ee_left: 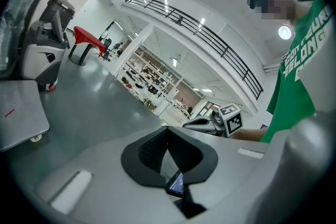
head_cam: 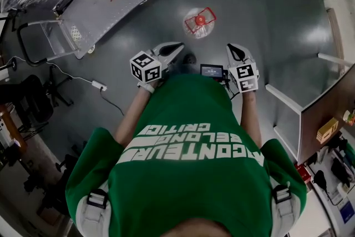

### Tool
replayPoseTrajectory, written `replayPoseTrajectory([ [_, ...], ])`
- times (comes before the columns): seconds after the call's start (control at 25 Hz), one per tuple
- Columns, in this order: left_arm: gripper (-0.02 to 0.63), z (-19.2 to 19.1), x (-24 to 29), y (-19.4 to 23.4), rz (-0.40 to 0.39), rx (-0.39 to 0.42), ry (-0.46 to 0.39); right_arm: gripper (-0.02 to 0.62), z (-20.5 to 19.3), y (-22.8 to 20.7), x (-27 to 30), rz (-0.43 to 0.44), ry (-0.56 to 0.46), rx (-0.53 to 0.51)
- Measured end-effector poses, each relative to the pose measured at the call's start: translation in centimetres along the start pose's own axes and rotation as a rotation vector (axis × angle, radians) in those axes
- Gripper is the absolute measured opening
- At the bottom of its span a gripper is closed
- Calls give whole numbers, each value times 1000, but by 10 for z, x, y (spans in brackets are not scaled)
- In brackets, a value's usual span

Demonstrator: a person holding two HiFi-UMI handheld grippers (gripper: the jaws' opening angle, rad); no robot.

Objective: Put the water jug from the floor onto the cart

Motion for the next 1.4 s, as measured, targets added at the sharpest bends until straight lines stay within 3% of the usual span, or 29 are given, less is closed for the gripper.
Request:
replayPoseTrajectory([
  [0.24,9,12,-16,30,-22,-28,1,-7,24,11,17,-21,23,-10],
  [0.68,9,66,-70,95,-86,19,-11,-8,98,61,67,-24,48,-94],
  [1.08,9,87,-118,134,-69,15,-6,-7,137,81,103,-34,36,-135],
  [1.4,9,91,-132,151,2,-12,2,-7,129,85,129,13,84,-125],
])
Point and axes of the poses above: the fingertips, and each gripper's own axes: x forward along the fingers, y to its left, z out of its top, the point moved 6 cm from there along -x, backward along the fingers, and after that the axes turned 10 degrees about -z, right-handed, at the moved point
